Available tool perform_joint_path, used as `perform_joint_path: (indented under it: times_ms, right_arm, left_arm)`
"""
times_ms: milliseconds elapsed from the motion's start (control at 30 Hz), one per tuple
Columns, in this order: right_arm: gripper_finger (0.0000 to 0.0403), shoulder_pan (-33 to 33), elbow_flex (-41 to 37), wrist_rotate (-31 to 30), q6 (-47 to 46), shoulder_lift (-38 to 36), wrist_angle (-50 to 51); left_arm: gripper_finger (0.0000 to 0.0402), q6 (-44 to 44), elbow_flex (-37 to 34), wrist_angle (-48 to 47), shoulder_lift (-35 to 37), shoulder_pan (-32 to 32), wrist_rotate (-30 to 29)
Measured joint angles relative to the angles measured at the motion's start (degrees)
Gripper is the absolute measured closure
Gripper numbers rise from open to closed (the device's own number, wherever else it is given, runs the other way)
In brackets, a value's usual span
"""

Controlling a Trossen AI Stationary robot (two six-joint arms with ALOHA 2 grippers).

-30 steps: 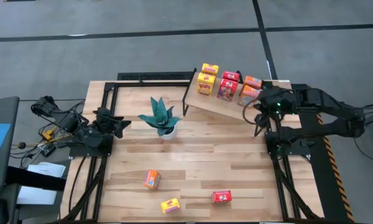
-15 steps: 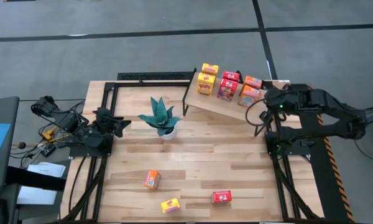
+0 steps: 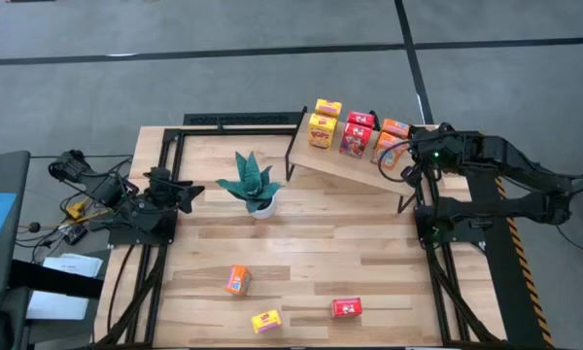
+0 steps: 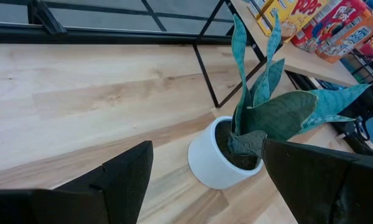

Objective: Stack cereal on shelf
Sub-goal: Put the top orange cereal box on the shelf aligned with the other orange cereal box, then put the yellow cereal box on the shelf aligned with the other yellow cereal boxes

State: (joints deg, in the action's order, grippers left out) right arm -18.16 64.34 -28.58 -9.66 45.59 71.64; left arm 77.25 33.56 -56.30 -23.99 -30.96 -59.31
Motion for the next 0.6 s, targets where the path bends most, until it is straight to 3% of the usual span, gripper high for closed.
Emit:
perform_joint_path:
  times_ms: [467, 600]
  right_arm:
    - [0.0386, 0.27, 1.69, 1.36, -0.09, 1.08, 0.62]
    - [0.0377, 2.25, 4.53, 14.07, -3.61, -0.01, -1.07]
  left_arm:
    - [0.0109, 0.07, 0.00, 0.02, 0.01, 0.00, 0.38]
    - [0.0109, 0.17, 0.00, 0.03, 0.00, -0.01, 2.43]
